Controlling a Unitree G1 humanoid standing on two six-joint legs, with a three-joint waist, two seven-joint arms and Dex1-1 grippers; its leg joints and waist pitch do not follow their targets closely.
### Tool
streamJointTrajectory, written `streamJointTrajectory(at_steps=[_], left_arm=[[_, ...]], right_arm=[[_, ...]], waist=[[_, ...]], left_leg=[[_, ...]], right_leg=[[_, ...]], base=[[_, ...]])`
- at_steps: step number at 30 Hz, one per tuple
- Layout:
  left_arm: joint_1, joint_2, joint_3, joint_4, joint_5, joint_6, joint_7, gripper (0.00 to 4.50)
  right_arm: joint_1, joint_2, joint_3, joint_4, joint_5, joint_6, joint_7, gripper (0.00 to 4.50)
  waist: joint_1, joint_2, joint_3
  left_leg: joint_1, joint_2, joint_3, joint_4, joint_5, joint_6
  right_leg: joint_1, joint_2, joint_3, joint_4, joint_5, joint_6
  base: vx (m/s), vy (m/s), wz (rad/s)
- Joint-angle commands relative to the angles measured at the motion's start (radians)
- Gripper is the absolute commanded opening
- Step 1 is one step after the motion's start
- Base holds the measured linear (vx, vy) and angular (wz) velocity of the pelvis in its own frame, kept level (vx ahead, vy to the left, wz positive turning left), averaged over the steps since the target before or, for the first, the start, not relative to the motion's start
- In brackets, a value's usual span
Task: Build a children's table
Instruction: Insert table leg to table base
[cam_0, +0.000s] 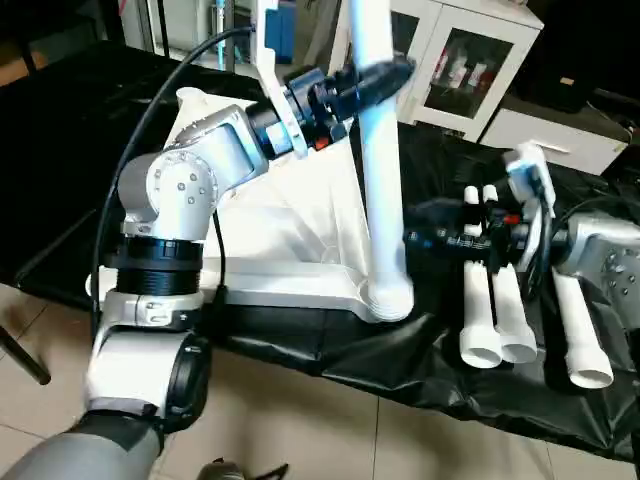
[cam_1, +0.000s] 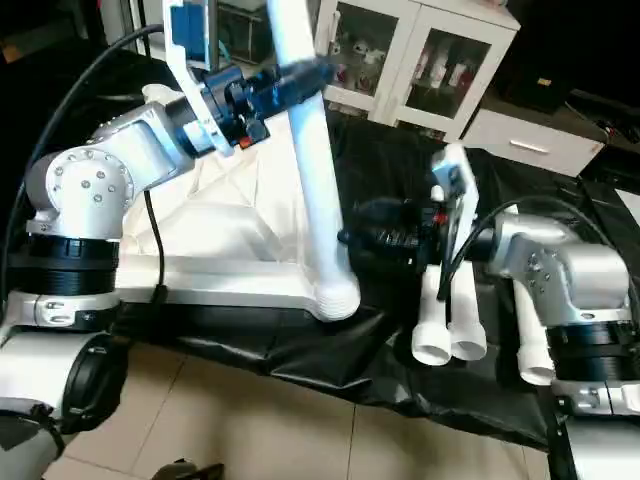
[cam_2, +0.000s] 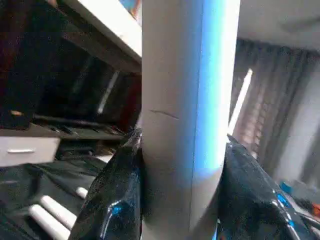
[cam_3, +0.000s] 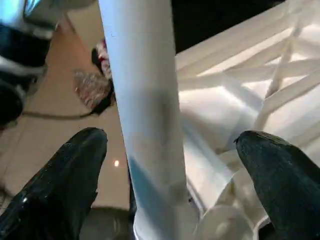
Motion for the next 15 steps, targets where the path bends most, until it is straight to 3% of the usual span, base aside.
streamJointTrajectory(at_steps=[1,7,15], left_arm=[[-0.026,-0.002,-0.042,-0.038,-0.011,0.021,-0.035,1.62],[-0.028,0.005,-0.073,-0.050,-0.009,0.029,-0.074,1.62],[-0.029,0.022,-0.103,-0.090,-0.023,0.046,-0.128,1.62]], right_arm=[[0.016,-0.023,0.039,-0.046,-0.028,-0.010,0.022,4.50],[0.067,-0.008,0.122,-0.101,-0.082,-0.051,0.027,4.50],[0.078,0.017,0.166,-0.099,-0.111,-0.071,0.011,4.50]], waist=[[-0.002,0.020,-0.078],[-0.002,0.016,-0.077],[-0.002,0.013,-0.075]], left_leg=[[0.011,0.034,-0.007,-0.060,-0.040,-0.008],[0.011,0.035,-0.007,-0.061,-0.044,-0.010],[0.010,0.036,-0.007,-0.063,-0.051,-0.019]], right_leg=[[0.067,-0.066,0.044,-0.054,0.012,-0.238],[0.066,-0.067,0.044,-0.056,0.000,-0.232],[0.064,-0.069,0.046,-0.056,-0.026,-0.223]], base=[[0.000,0.000,0.00],[0.000,0.000,0.00],[0.000,0.000,0.00]])
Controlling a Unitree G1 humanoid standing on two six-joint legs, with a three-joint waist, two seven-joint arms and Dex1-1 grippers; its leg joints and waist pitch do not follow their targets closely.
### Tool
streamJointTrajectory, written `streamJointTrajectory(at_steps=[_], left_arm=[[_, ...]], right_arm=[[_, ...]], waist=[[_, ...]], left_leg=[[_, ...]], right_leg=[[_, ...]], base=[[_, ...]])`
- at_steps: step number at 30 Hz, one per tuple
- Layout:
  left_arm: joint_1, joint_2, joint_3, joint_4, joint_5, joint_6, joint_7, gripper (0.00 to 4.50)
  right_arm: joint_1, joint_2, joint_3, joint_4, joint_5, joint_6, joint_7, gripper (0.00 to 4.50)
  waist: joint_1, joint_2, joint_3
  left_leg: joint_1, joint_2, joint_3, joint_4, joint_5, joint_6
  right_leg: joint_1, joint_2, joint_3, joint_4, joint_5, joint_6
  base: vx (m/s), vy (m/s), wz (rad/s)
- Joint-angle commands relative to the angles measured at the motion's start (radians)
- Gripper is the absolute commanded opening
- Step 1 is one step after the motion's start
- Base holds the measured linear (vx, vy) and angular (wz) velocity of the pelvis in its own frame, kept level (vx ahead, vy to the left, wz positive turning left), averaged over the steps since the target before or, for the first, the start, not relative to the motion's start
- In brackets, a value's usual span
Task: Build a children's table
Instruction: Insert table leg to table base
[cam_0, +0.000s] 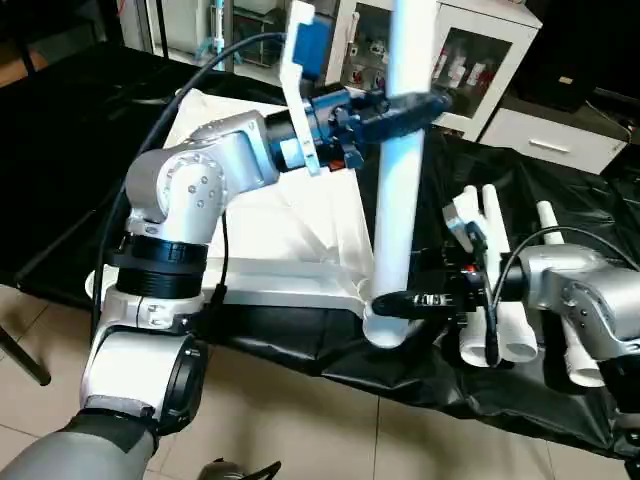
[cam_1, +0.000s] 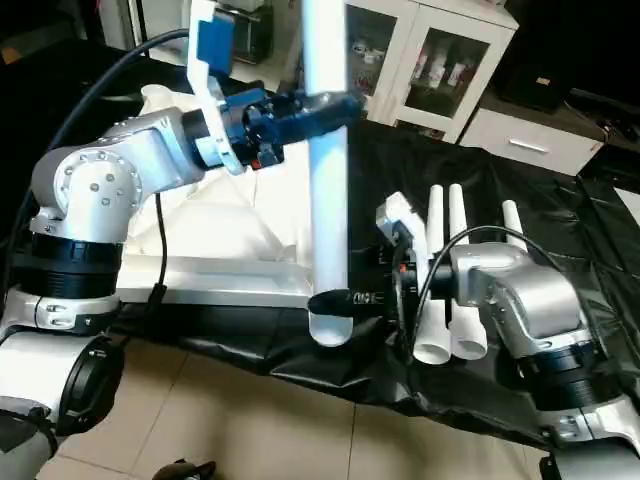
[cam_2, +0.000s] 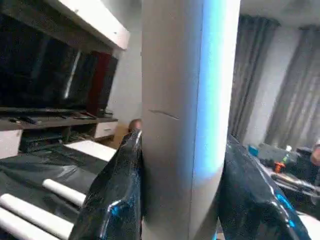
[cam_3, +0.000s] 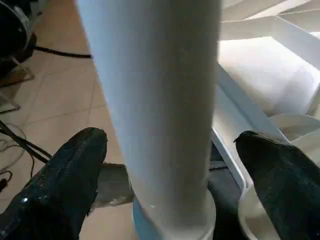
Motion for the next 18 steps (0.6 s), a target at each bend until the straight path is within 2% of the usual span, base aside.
streamJointTrajectory(at_steps=[1,2,3,5,8,18], left_arm=[[-0.027,0.000,-0.025,-0.032,-0.017,0.012,-0.020,1.62],[-0.026,0.001,-0.026,-0.035,-0.017,0.013,-0.023,1.62],[-0.021,0.004,-0.034,-0.046,-0.021,0.021,-0.033,1.62],[-0.016,0.006,-0.041,-0.057,-0.022,0.026,-0.039,1.62],[-0.014,0.007,-0.048,-0.061,-0.021,0.023,-0.048,1.62],[-0.021,0.003,-0.060,-0.061,-0.011,0.021,-0.062,1.62]], right_arm=[[0.002,-0.005,0.011,-0.014,-0.015,-0.015,-0.005,4.50],[0.001,-0.003,0.012,-0.012,-0.017,-0.016,-0.006,4.50],[-0.002,0.004,0.015,-0.012,-0.020,-0.018,-0.006,4.22],[-0.006,0.008,0.021,-0.013,-0.023,-0.019,0.000,4.22],[-0.009,0.007,0.034,-0.014,-0.032,-0.025,0.009,3.85],[-0.005,-0.004,0.082,-0.011,-0.079,-0.058,0.030,3.19]], waist=[[-0.002,0.013,-0.074],[-0.002,0.014,-0.074],[-0.002,0.014,-0.074],[-0.002,0.015,-0.074],[-0.001,0.014,-0.073],[-0.002,0.013,-0.074]], left_leg=[[0.010,0.035,-0.006,-0.063,-0.049,-0.017],[0.010,0.035,-0.006,-0.063,-0.051,-0.017],[0.010,0.035,-0.006,-0.063,-0.052,-0.017],[0.011,0.036,-0.006,-0.064,-0.055,-0.018],[0.010,0.035,-0.006,-0.064,-0.058,-0.019],[0.010,0.035,-0.006,-0.063,-0.052,-0.017]], right_leg=[[0.063,-0.068,0.046,-0.056,-0.025,-0.221],[0.064,-0.069,0.046,-0.056,-0.027,-0.220],[0.064,-0.069,0.046,-0.056,-0.028,-0.221],[0.063,-0.069,0.046,-0.056,-0.034,-0.221],[0.063,-0.069,0.046,-0.057,-0.033,-0.220],[0.064,-0.069,0.047,-0.056,-0.032,-0.215]], base=[[0.000,0.000,0.00],[0.000,0.000,0.00],[0.000,0.000,0.00],[0.000,0.000,0.00],[0.000,0.000,0.00],[0.000,0.000,0.00]])
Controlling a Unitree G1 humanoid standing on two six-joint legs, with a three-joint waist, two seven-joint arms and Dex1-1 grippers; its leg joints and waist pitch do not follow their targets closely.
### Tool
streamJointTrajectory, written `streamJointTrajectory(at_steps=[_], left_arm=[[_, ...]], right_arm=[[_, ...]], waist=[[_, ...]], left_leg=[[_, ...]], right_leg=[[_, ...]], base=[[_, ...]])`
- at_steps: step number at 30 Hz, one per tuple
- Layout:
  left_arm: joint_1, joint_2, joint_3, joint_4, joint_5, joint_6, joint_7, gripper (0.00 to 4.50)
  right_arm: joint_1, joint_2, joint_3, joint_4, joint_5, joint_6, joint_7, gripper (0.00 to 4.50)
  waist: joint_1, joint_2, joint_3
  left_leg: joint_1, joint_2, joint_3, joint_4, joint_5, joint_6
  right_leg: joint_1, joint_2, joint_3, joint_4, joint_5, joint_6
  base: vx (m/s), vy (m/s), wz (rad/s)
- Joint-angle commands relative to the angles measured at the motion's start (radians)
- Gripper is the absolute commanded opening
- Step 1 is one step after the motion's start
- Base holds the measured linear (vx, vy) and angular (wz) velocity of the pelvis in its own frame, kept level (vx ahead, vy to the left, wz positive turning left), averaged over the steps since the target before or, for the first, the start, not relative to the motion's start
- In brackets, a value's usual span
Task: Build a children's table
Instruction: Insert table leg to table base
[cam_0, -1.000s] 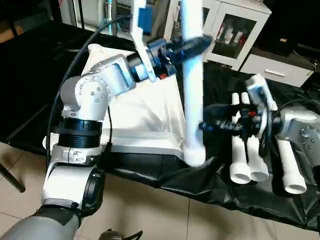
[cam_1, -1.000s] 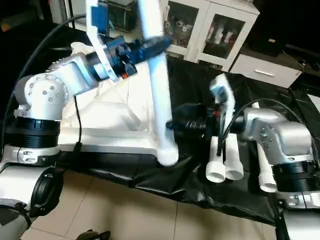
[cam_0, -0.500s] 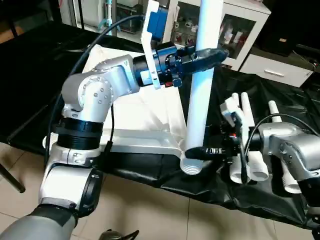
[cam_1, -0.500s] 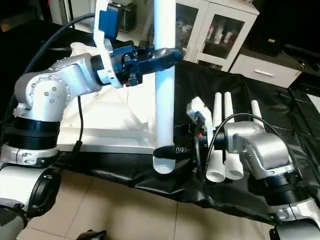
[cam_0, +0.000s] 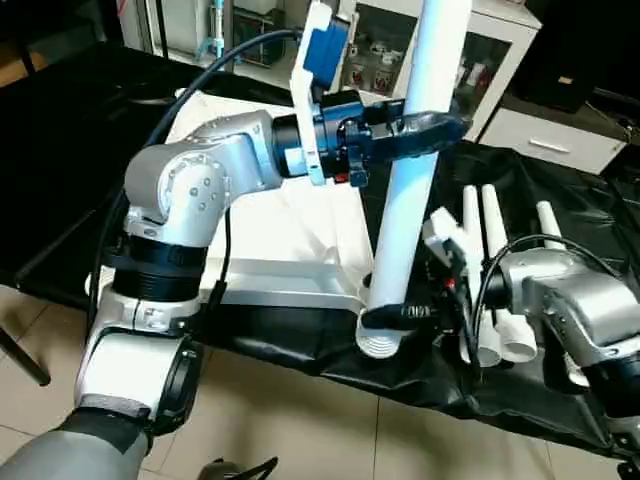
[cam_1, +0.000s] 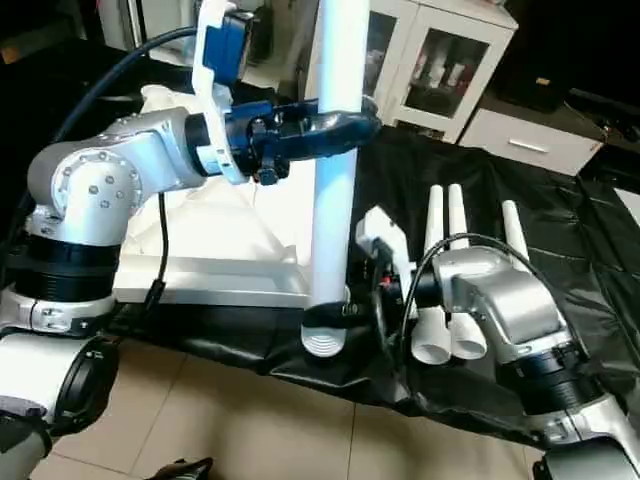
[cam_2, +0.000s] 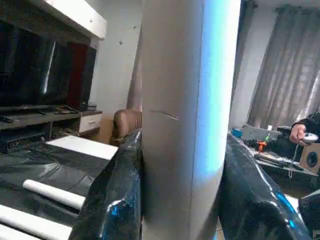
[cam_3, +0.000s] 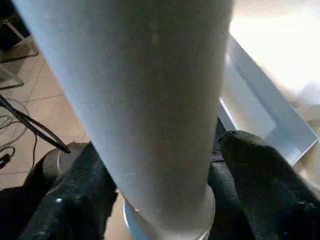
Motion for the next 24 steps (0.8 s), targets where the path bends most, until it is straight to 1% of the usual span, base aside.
streamJointTrajectory(at_steps=[1,2,4,5,6,8,10,13,14,15,18,19,20,21,22,23,24], left_arm=[[-0.022,-0.010,-0.017,-0.023,-0.011,0.004,-0.008,1.62],[-0.023,-0.011,-0.017,-0.023,-0.011,0.004,-0.009,1.62],[-0.022,-0.010,-0.023,-0.025,-0.008,0.002,-0.013,1.62],[-0.022,-0.010,-0.024,-0.027,-0.009,0.003,-0.015,1.62],[-0.021,-0.011,-0.025,-0.029,-0.010,0.004,-0.015,1.62],[-0.020,-0.012,-0.027,-0.034,-0.011,0.007,-0.016,1.61],[-0.018,-0.013,-0.030,-0.037,-0.009,0.005,-0.015,1.61],[-0.014,-0.014,-0.033,-0.037,-0.004,0.000,-0.011,1.61],[-0.013,-0.014,-0.032,-0.036,-0.004,-0.001,-0.010,1.61],[-0.012,-0.014,-0.031,-0.036,-0.004,-0.001,-0.009,1.61],[-0.008,-0.011,-0.035,-0.038,0.000,-0.004,-0.012,1.61],[-0.006,-0.009,-0.043,-0.034,0.026,-0.016,0.011,1.61],[-0.006,-0.009,-0.043,-0.034,0.026,-0.016,0.011,1.61],[-0.014,-0.014,-0.025,-0.011,0.012,0.013,0.032,1.61],[-0.017,-0.016,-0.017,-0.003,0.005,0.024,0.038,1.61],[-0.017,-0.016,-0.017,-0.003,0.005,0.024,0.038,1.96],[-0.019,-0.017,-0.008,0.004,-0.002,0.033,0.045,2.31]], right_arm=[[-0.003,-0.018,0.010,-0.013,-0.024,-0.013,0.006,2.97],[-0.003,-0.018,0.012,-0.013,-0.026,-0.014,0.007,2.87],[-0.002,-0.021,0.020,-0.012,-0.035,-0.021,0.009,2.81],[-0.002,-0.021,0.022,-0.011,-0.038,-0.024,0.010,2.70],[-0.002,-0.021,0.022,-0.010,-0.039,-0.024,0.010,2.70],[-0.002,-0.020,0.022,-0.009,-0.040,-0.026,0.011,2.43],[-0.003,-0.019,0.021,-0.006,-0.044,-0.031,0.008,2.34],[-0.003,-0.016,0.018,-0.003,-0.048,-0.034,0.002,2.07],[-0.003,-0.014,0.016,-0.003,-0.048,-0.034,-0.001,2.02],[-0.002,-0.013,0.014,-0.003,-0.047,-0.034,-0.003,2.00],[0.000,-0.010,0.010,-0.002,-0.043,-0.035,-0.010,1.97],[0.001,-0.006,0.004,-0.002,-0.040,-0.036,-0.019,1.97],[0.001,-0.006,0.004,-0.002,-0.040,-0.036,-0.019,1.97],[0.003,0.001,-0.004,0.000,-0.043,-0.040,-0.030,1.97],[0.004,0.005,-0.008,0.000,-0.045,-0.042,-0.035,1.96],[0.004,0.005,-0.008,0.000,-0.045,-0.042,-0.035,1.95],[0.005,0.009,-0.014,0.002,-0.045,-0.042,-0.043,1.95]], waist=[[-0.002,0.013,-0.075],[-0.002,0.013,-0.074],[-0.003,0.012,-0.074],[-0.003,0.016,-0.074],[-0.003,0.013,-0.074],[-0.003,0.015,-0.074],[-0.003,0.014,-0.074],[-0.003,0.015,-0.075],[-0.003,0.019,-0.075],[-0.004,0.021,-0.075],[-0.005,0.020,-0.075],[-0.004,0.022,-0.076],[-0.005,0.021,-0.075],[-0.006,0.029,-0.076],[-0.007,0.027,-0.076],[-0.007,0.025,-0.076],[-0.008,0.026,-0.077]], left_leg=[[0.010,0.035,-0.006,-0.063,-0.051,-0.016],[0.010,0.035,-0.006,-0.063,-0.051,-0.016],[0.010,0.035,-0.006,-0.063,-0.052,-0.017],[0.010,0.035,-0.007,-0.063,-0.053,-0.018],[0.010,0.035,-0.006,-0.063,-0.058,-0.018],[0.010,0.036,-0.006,-0.064,-0.058,-0.018],[0.010,0.035,-0.006,-0.063,-0.057,-0.016],[0.010,0.035,-0.007,-0.063,-0.054,-0.017],[0.010,0.035,-0.007,-0.063,-0.057,-0.018],[0.011,0.035,-0.007,-0.063,-0.059,-0.019],[0.011,0.035,-0.007,-0.064,-0.065,-0.021],[0.011,0.035,-0.007,-0.064,-0.066,-0.022],[0.011,0.036,-0.007,-0.064,-0.067,-0.022],[0.011,0.035,-0.008,-0.064,-0.071,-0.026],[0.011,0.035,-0.008,-0.064,-0.074,-0.027],[0.011,0.034,-0.008,-0.064,-0.075,-0.026],[0.011,0.034,-0.008,-0.063,-0.074,-0.027]], right_leg=[[0.064,-0.069,0.046,-0.056,-0.030,-0.216],[0.063,-0.068,0.046,-0.056,-0.030,-0.216],[0.063,-0.068,0.046,-0.056,-0.032,-0.215],[0.064,-0.069,0.047,-0.056,-0.032,-0.216],[0.064,-0.068,0.047,-0.057,-0.037,-0.215],[0.063,-0.068,0.047,-0.056,-0.035,-0.216],[0.064,-0.068,0.047,-0.056,-0.030,-0.217],[0.064,-0.067,0.047,-0.056,-0.024,-0.218],[0.064,-0.068,0.047,-0.055,-0.024,-0.219],[0.064,-0.067,0.047,-0.055,-0.021,-0.220],[0.064,-0.067,0.046,-0.056,-0.016,-0.223],[0.064,-0.067,0.046,-0.055,-0.014,-0.225],[0.064,-0.067,0.046,-0.056,-0.014,-0.224],[0.064,-0.067,0.047,-0.054,-0.008,-0.227],[0.064,-0.066,0.046,-0.055,-0.005,-0.228],[0.065,-0.065,0.046,-0.055,-0.004,-0.230],[0.065,-0.065,0.046,-0.054,-0.001,-0.232]], base=[[0.000,0.000,0.00],[0.000,0.000,0.00],[0.000,0.000,0.00],[0.000,0.000,0.00],[0.000,0.000,0.00],[0.000,0.000,0.00],[0.000,0.000,0.00],[0.000,0.000,0.00],[0.000,0.000,0.00],[0.000,0.000,0.00],[0.000,0.000,0.00],[0.000,0.000,0.00],[0.000,0.000,0.00],[0.000,0.000,0.00],[0.000,0.000,0.00],[0.000,0.000,0.00],[0.000,0.000,0.00]])
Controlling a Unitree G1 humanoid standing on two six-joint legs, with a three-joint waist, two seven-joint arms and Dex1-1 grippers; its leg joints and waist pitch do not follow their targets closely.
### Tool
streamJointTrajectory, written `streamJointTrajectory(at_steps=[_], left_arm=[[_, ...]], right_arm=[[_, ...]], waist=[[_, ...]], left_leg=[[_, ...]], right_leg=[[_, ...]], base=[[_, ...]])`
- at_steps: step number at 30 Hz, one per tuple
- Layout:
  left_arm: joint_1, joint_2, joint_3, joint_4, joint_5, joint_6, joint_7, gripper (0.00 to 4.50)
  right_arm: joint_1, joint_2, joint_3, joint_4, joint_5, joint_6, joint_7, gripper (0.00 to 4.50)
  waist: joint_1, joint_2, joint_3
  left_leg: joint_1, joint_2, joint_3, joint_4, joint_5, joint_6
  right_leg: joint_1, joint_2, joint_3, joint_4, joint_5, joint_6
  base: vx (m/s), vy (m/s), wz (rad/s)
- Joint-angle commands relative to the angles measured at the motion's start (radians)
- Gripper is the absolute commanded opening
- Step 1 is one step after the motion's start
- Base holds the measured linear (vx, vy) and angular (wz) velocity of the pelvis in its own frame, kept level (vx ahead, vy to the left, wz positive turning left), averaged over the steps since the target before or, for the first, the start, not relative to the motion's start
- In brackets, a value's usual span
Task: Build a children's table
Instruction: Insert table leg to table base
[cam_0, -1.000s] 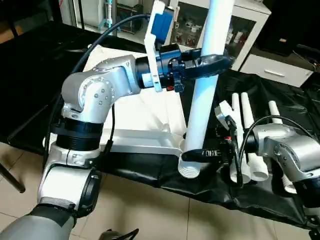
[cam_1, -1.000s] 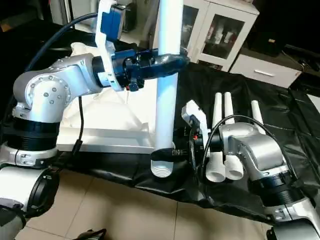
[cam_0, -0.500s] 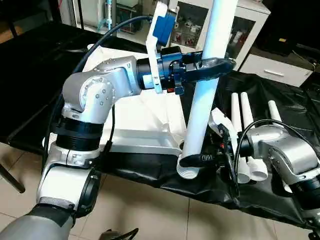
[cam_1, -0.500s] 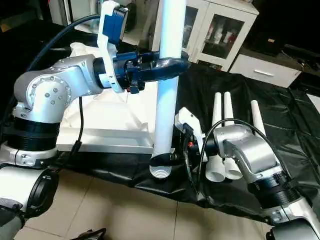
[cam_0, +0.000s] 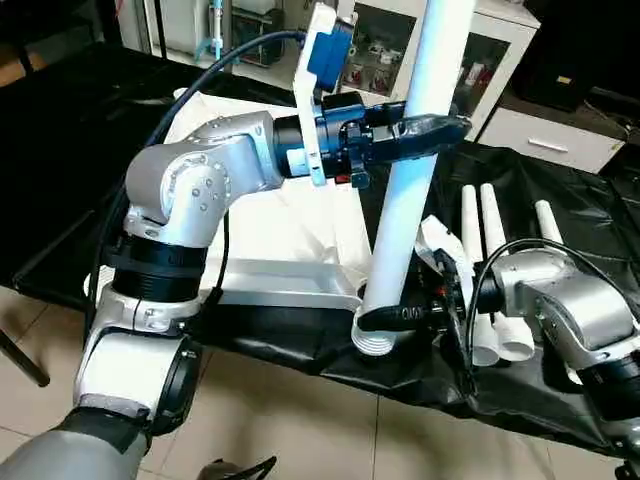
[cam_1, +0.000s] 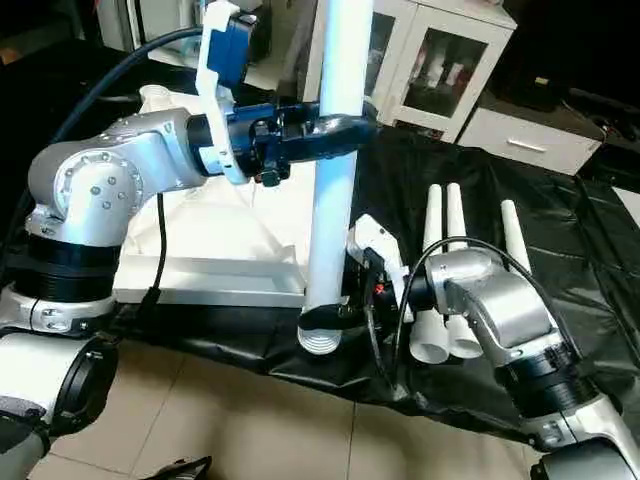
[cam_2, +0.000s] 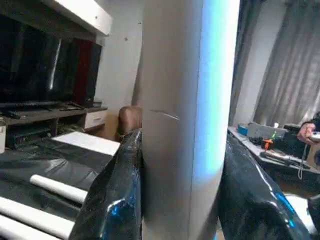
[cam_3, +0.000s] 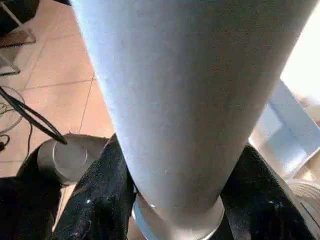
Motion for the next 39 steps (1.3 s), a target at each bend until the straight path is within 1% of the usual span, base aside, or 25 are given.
streamJointTrajectory(at_steps=[1,3,5,8,9,10,11,12,13,14,15,16,17,18,19,20,21,22,23,25,28,29,31,34,39], left_arm=[[-0.021,-0.010,-0.007,0.005,-0.013,0.029,0.016,2.31],[-0.019,-0.005,0.002,0.011,-0.018,0.034,0.019,2.41],[-0.017,-0.003,0.012,0.017,-0.018,0.030,0.025,2.65],[-0.016,0.002,0.045,0.050,0.010,-0.020,0.060,2.91],[-0.017,0.005,0.059,0.069,0.031,-0.051,0.082,3.03],[-0.015,0.010,0.072,0.086,0.053,-0.092,0.100,3.03],[-0.014,0.012,0.077,0.094,0.063,-0.110,0.107,3.11],[-0.002,0.026,0.093,0.119,0.101,-0.192,0.120,3.19],[0.012,0.040,0.110,0.136,0.119,-0.244,0.122,3.19],[0.030,0.053,0.129,0.152,0.133,-0.289,0.127,3.19],[0.063,0.070,0.126,0.155,0.163,-0.340,0.122,3.19],[0.113,0.099,0.071,0.140,0.213,-0.378,0.087,3.19],[0.138,0.115,0.033,0.131,0.242,-0.394,0.066,3.19],[0.176,0.145,-0.042,0.118,0.299,-0.427,0.035,3.19],[0.179,0.148,-0.050,0.118,0.305,-0.431,0.033,3.19],[0.217,0.184,-0.153,0.115,0.381,-0.472,0.004,3.19],[0.263,0.210,-0.284,0.143,0.481,-0.560,-0.024,3.19],[0.281,0.214,-0.337,0.164,0.525,-0.605,-0.033,3.19],[0.284,0.211,-0.343,0.170,0.530,-0.613,-0.034,3.19],[0.312,0.170,-0.387,0.251,0.580,-0.700,-0.046,3.19],[0.300,0.131,-0.423,0.393,0.669,-0.798,-0.037,3.19],[0.294,0.133,-0.430,0.420,0.685,-0.809,-0.039,3.19],[0.290,0.140,-0.441,0.437,0.691,-0.812,-0.042,3.19],[0.284,0.161,-0.469,0.468,0.706,-0.826,-0.052,3.19],[0.268,0.164,-0.466,0.544,0.755,-0.866,-0.052,3.19]], right_arm=[[0.002,-0.008,-0.049,0.008,-0.008,0.000,-0.038,1.94],[0.002,0.000,-0.061,0.012,-0.004,0.000,-0.054,1.93],[0.001,0.006,-0.070,0.020,-0.006,-0.008,-0.071,1.93],[-0.018,0.029,-0.103,0.087,-0.044,-0.054,-0.163,1.93],[-0.030,0.042,-0.121,0.129,-0.067,-0.078,-0.217,1.93],[-0.043,0.056,-0.141,0.168,-0.084,-0.097,-0.271,1.93],[-0.048,0.061,-0.149,0.183,-0.090,-0.104,-0.293,1.91],[-0.058,0.075,-0.173,0.221,-0.100,-0.126,-0.353,1.91],[-0.065,0.087,-0.195,0.248,-0.102,-0.141,-0.396,1.91],[-0.071,0.099,-0.217,0.274,-0.098,-0.151,-0.430,1.91],[-0.071,0.109,-0.234,0.293,-0.095,-0.166,-0.455,1.91],[-0.069,0.115,-0.244,0.307,-0.093,-0.177,-0.468,1.91],[-0.066,0.116,-0.246,0.311,-0.092,-0.180,-0.469,1.91],[-0.062,0.115,-0.247,0.315,-0.093,-0.187,-0.468,1.91],[-0.062,0.115,-0.248,0.315,-0.094,-0.189,-0.469,1.91],[-0.059,0.117,-0.253,0.323,-0.098,-0.204,-0.472,1.90],[-0.057,0.122,-0.269,0.333,-0.095,-0.222,-0.479,1.90],[-0.056,0.124,-0.276,0.339,-0.095,-0.235,-0.483,1.90],[-0.057,0.125,-0.278,0.340,-0.096,-0.237,-0.485,1.90],[-0.053,0.131,-0.295,0.345,-0.095,-0.250,-0.497,1.90],[-0.002,0.119,-0.287,0.249,-0.066,-0.195,-0.456,1.90],[0.016,0.112,-0.276,0.213,-0.057,-0.172,-0.435,1.90],[0.033,0.105,-0.266,0.182,-0.050,-0.156,-0.419,1.90],[0.058,0.105,-0.259,0.140,-0.038,-0.138,-0.420,1.90],[0.074,0.120,-0.259,0.103,-0.034,-0.119,-0.428,1.90]], waist=[[-0.001,0.022,-0.076],[-0.002,0.027,-0.077],[-0.004,0.025,-0.077],[-0.008,0.028,-0.077],[-0.007,0.030,-0.078],[-0.010,0.037,-0.077],[-0.014,0.032,-0.076],[-0.012,0.048,-0.077],[-0.015,0.053,-0.077],[-0.017,0.046,-0.080],[-0.020,0.049,-0.080],[-0.020,0.048,-0.080],[-0.023,0.053,-0.082],[-0.026,0.057,-0.083],[-0.025,0.061,-0.084],[-0.022,0.063,-0.087],[-0.023,0.066,-0.084],[-0.021,0.065,-0.083],[-0.022,0.065,-0.083],[-0.023,0.066,-0.082],[-0.024,0.064,-0.081],[-0.026,0.068,-0.081],[-0.029,0.065,-0.081],[-0.044,0.068,-0.081],[-0.052,0.069,-0.079]], left_leg=[[0.011,0.034,-0.008,-0.063,-0.071,-0.026],[0.011,0.033,-0.008,-0.064,-0.073,-0.030],[0.010,0.033,-0.008,-0.064,-0.074,-0.030],[0.010,0.031,-0.007,-0.064,-0.077,-0.038],[0.011,0.030,-0.007,-0.063,-0.080,-0.043],[0.011,0.029,-0.007,-0.064,-0.084,-0.046],[0.009,0.029,-0.007,-0.065,-0.097,-0.051],[0.011,0.028,-0.009,-0.066,-0.103,-0.053],[0.012,0.029,-0.008,-0.067,-0.108,-0.057],[0.011,0.027,-0.008,-0.065,-0.102,-0.058],[0.009,0.028,-0.008,-0.067,-0.093,-0.054],[0.008,0.028,-0.008,-0.067,-0.087,-0.049],[0.009,0.028,-0.007,-0.067,-0.078,-0.040],[0.010,0.031,-0.006,-0.068,-0.064,-0.028],[0.010,0.029,-0.005,-0.067,-0.056,-0.028],[0.015,0.033,-0.006,-0.065,-0.044,-0.017],[0.014,0.034,-0.004,-0.067,-0.056,-0.010],[0.014,0.035,-0.005,-0.069,-0.064,-0.006],[0.014,0.035,-0.003,-0.069,-0.073,-0.012],[0.011,0.033,-0.002,-0.070,-0.083,-0.026],[0.010,0.032,-0.003,-0.071,-0.113,-0.027],[0.010,0.031,-0.005,-0.072,-0.126,-0.024],[0.010,0.032,-0.007,-0.073,-0.132,-0.014],[0.006,0.034,-0.008,-0.073,-0.124,-0.013],[0.010,0.035,-0.006,-0.072,-0.137,-0.006]], right_leg=[[0.065,-0.065,0.046,-0.054,0.003,-0.234],[0.066,-0.065,0.046,-0.054,-0.001,-0.233],[0.066,-0.065,0.046,-0.055,0.002,-0.232],[0.063,-0.065,0.045,-0.057,-0.007,-0.230],[0.065,-0.065,0.045,-0.058,-0.015,-0.227],[0.063,-0.064,0.046,-0.058,-0.017,-0.227],[0.065,-0.062,0.044,-0.062,-0.042,-0.217],[0.063,-0.065,0.046,-0.063,-0.059,-0.206],[0.062,-0.064,0.046,-0.065,-0.060,-0.202],[0.067,-0.060,0.045,-0.062,-0.044,-0.196],[0.066,-0.060,0.046,-0.061,-0.024,-0.197],[0.068,-0.060,0.045,-0.060,-0.017,-0.195],[0.067,-0.059,0.046,-0.057,-0.006,-0.191],[0.065,-0.058,0.047,-0.055,0.005,-0.187],[0.065,-0.058,0.047,-0.052,0.016,-0.190],[0.060,-0.059,0.046,-0.053,0.034,-0.201],[0.058,-0.058,0.047,-0.054,0.021,-0.199],[0.057,-0.059,0.047,-0.058,0.007,-0.193],[0.058,-0.060,0.048,-0.056,0.000,-0.191],[0.060,-0.062,0.050,-0.057,-0.006,-0.198],[0.064,-0.063,0.052,-0.063,-0.028,-0.187],[0.066,-0.063,0.052,-0.066,-0.045,-0.175],[0.066,-0.064,0.051,-0.067,-0.059,-0.172],[0.065,-0.066,0.050,-0.065,-0.060,-0.192],[0.059,-0.067,0.051,-0.068,-0.077,-0.208]], base=[[0.000,0.000,0.00],[0.000,0.000,0.00],[0.000,0.000,0.00],[0.000,0.000,0.00],[0.000,0.000,0.00],[0.000,0.000,0.00],[0.000,0.000,0.00],[0.000,0.000,0.00],[0.000,0.000,0.00],[0.000,0.000,0.00],[0.000,0.000,0.00],[0.000,0.000,0.00],[0.000,0.000,0.00],[0.000,0.000,0.00],[0.000,0.000,0.00],[0.000,0.000,0.00],[0.000,0.000,0.00],[0.000,0.000,0.00],[0.000,0.000,0.00],[0.000,0.000,0.00],[0.000,0.000,0.00],[0.000,0.000,0.00],[0.000,0.000,0.00],[0.000,0.000,0.00],[0.000,0.000,0.00]])
